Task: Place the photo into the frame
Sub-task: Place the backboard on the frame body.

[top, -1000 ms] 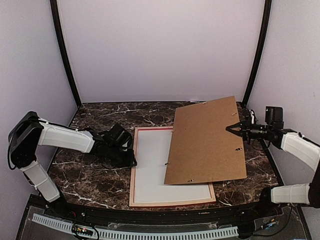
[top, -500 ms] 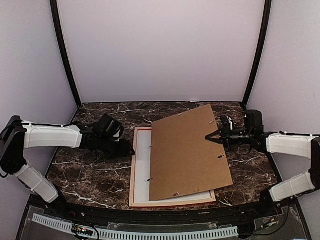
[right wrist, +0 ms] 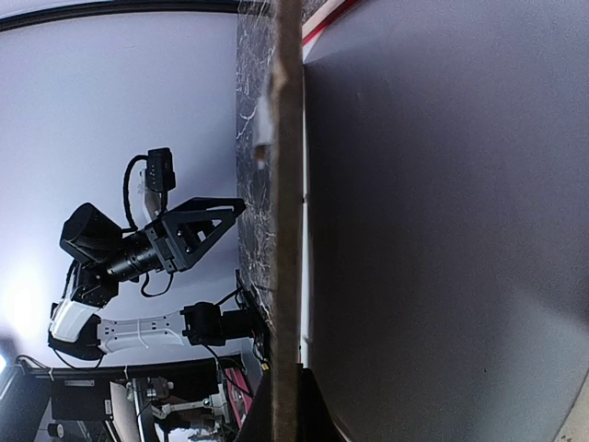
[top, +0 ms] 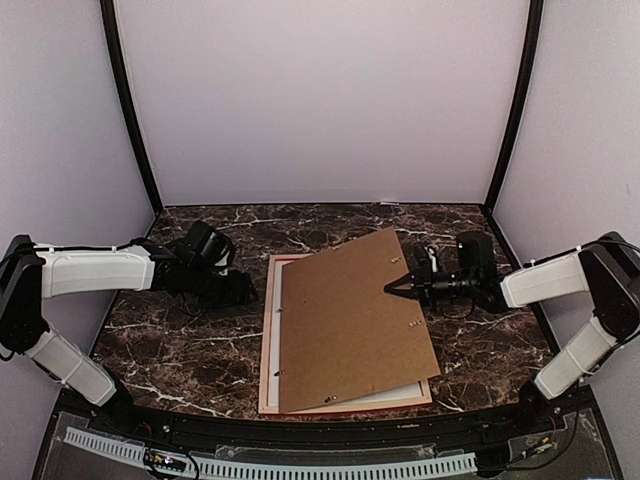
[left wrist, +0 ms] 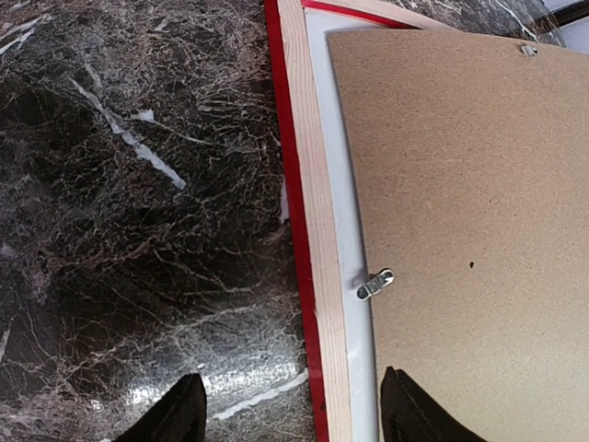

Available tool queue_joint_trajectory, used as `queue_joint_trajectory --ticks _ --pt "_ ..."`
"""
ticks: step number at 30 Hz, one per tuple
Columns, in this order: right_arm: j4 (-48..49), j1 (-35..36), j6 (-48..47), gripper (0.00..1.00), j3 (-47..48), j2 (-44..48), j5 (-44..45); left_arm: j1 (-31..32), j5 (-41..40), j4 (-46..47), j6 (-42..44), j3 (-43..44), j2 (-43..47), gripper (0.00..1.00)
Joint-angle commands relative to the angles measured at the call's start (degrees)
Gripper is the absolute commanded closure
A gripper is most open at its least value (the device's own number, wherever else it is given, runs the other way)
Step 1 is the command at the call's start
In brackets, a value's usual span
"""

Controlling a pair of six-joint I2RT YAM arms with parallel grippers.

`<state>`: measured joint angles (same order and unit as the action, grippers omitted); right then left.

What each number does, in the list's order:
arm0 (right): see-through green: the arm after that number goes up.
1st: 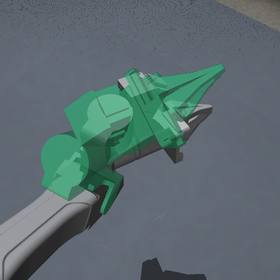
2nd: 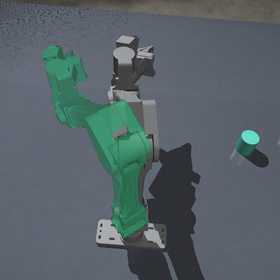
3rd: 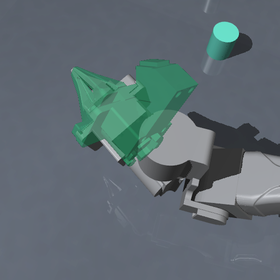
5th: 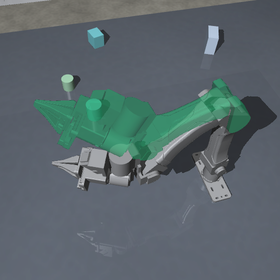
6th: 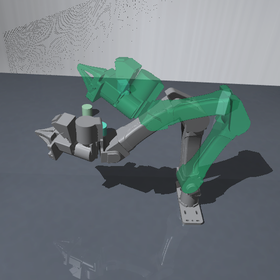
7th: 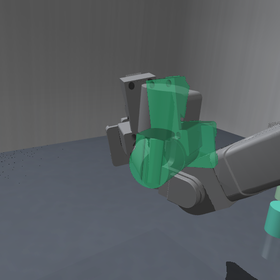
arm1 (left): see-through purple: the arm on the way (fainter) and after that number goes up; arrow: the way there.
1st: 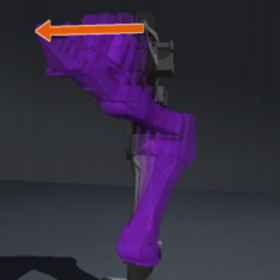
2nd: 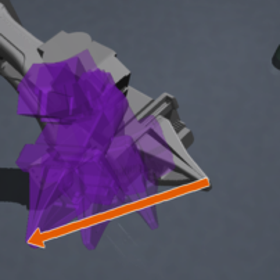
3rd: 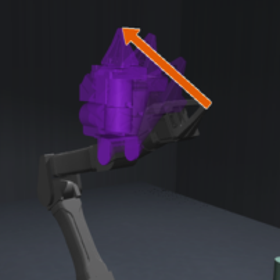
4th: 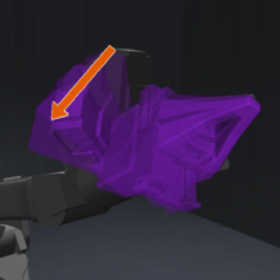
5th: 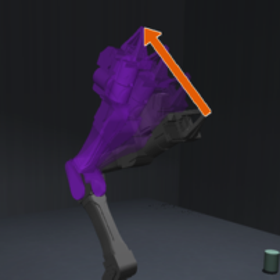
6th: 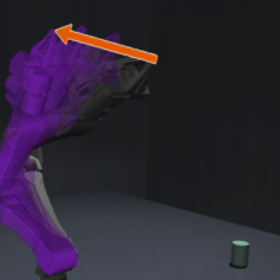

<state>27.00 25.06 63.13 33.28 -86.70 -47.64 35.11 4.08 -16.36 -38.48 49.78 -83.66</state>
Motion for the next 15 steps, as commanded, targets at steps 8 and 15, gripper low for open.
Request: queue_joint_trajectory --ticks 8,15 --pt "11.4 1.8 3.0 1.00 2.5 -3.7 -0.3 -0.3 3.2 1.5 0.5 0.5 -1.6 0.33" --pt "12.7 1.8 3.0 1.00 3.0 -5.3 -0.3 -0.3 4.4 2.4 -0.1 -0.2 -2.0 0.33"
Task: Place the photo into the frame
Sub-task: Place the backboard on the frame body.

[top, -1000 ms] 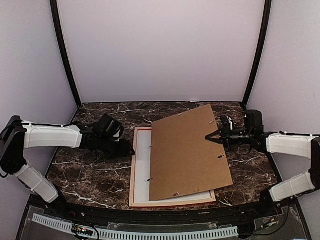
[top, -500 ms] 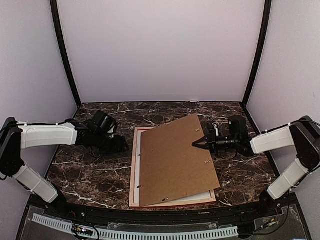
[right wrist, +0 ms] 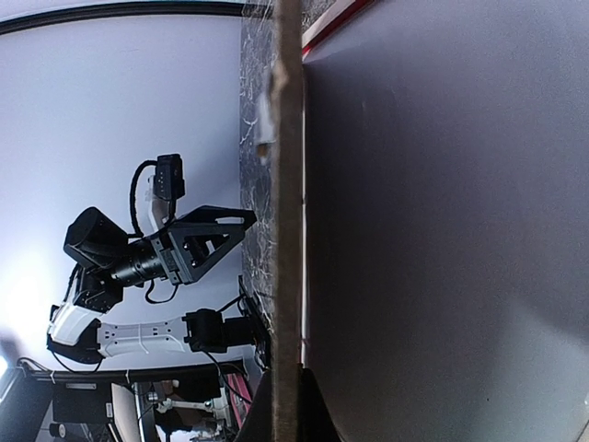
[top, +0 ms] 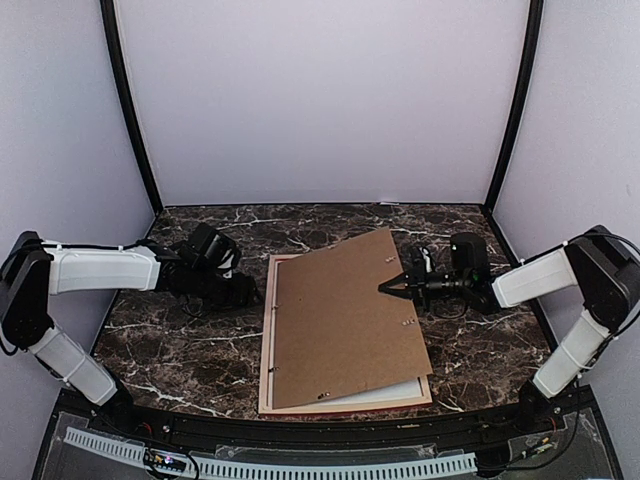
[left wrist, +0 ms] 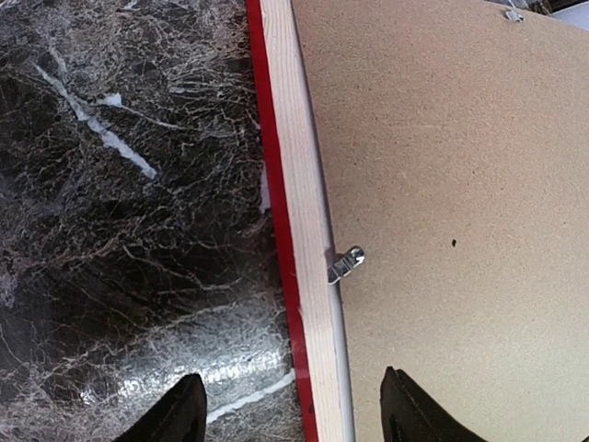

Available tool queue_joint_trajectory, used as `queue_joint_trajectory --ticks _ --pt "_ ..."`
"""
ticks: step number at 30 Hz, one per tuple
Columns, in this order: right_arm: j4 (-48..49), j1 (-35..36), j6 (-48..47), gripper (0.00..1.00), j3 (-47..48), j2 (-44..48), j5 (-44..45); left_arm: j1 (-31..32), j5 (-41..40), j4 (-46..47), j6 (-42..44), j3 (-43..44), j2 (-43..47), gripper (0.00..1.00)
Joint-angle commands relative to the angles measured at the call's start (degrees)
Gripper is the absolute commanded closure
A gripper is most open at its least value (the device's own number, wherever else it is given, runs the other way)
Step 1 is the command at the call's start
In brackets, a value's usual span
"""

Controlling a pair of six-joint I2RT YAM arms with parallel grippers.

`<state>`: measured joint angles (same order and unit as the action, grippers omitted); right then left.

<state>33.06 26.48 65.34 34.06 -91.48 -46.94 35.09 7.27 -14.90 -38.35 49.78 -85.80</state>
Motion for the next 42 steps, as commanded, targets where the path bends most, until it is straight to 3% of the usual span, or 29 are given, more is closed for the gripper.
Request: queue_joint_trajectory --ticks 1,42 --pt "6.8 0.4 0.8 1.00 2.2 -0.6 -1.0 -0.3 1.4 1.1 -0.3 -0.4 0.1 0.33" --pt "9.7 0.8 -1.9 1.00 2.8 -5.2 2.0 -0.3 7.9 7.0 -3.2 -4.0 -2.7 0.33"
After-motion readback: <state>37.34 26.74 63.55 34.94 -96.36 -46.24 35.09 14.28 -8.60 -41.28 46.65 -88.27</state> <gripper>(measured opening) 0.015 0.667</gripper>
